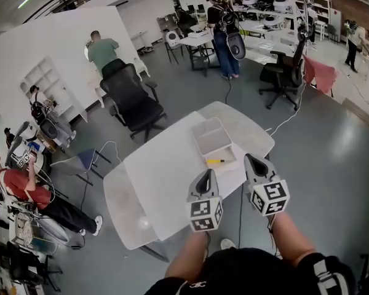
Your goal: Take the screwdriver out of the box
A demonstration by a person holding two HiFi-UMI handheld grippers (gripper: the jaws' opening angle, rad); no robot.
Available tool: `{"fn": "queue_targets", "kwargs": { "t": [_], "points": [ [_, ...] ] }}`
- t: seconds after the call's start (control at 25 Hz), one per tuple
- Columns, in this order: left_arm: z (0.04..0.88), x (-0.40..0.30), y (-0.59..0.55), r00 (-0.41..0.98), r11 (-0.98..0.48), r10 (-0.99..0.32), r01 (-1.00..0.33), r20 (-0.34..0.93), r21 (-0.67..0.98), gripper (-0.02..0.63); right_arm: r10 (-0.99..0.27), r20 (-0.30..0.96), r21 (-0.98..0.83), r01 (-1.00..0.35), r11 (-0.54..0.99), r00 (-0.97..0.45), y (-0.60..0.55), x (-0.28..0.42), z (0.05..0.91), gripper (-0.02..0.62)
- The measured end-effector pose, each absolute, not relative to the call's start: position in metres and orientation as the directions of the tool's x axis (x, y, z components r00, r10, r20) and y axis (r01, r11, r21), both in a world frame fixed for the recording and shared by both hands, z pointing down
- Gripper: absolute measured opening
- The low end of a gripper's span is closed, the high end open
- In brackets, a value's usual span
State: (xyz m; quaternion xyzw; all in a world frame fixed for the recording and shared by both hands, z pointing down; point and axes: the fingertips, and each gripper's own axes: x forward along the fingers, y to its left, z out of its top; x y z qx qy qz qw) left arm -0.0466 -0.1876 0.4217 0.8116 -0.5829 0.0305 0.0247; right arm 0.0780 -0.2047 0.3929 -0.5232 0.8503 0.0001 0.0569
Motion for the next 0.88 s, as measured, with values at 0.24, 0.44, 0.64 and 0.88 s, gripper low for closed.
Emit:
{"fn": "queue_targets", "kwargs": {
  "t": [0.24, 0.44, 0.64, 0.88],
  "points": [
    [0.421, -0.053, -0.251, 0.337, -0.338, -0.938, -0.941, 0.08, -0.006, 0.014, -0.891, -0.084, -0.054, -0.891, 0.45, -0.445, -0.263, 0.067, 0.396, 0.012],
    [0.423, -0.07, -0.292, 0.347, -0.348, -0.934, -0.937, 0.083, -0.005, 0.014, -0.897, -0.073, -0.053, -0.896, 0.44, -0.436, -0.302, 0.052, 0.401, 0.012],
    [0.428, -0.078, -0.314, 0.346, -0.345, -0.934, -0.938, 0.093, 0.019, 0.014, -0.894, -0.051, -0.045, -0.893, 0.447, -0.445, -0.327, 0.045, 0.408, 0.012],
    [0.444, -0.087, -0.333, 0.322, -0.323, -0.938, -0.946, 0.127, 0.015, 0.014, -0.875, -0.008, -0.021, -0.875, 0.483, -0.483, -0.357, 0.038, 0.424, 0.012]
  ]
}}
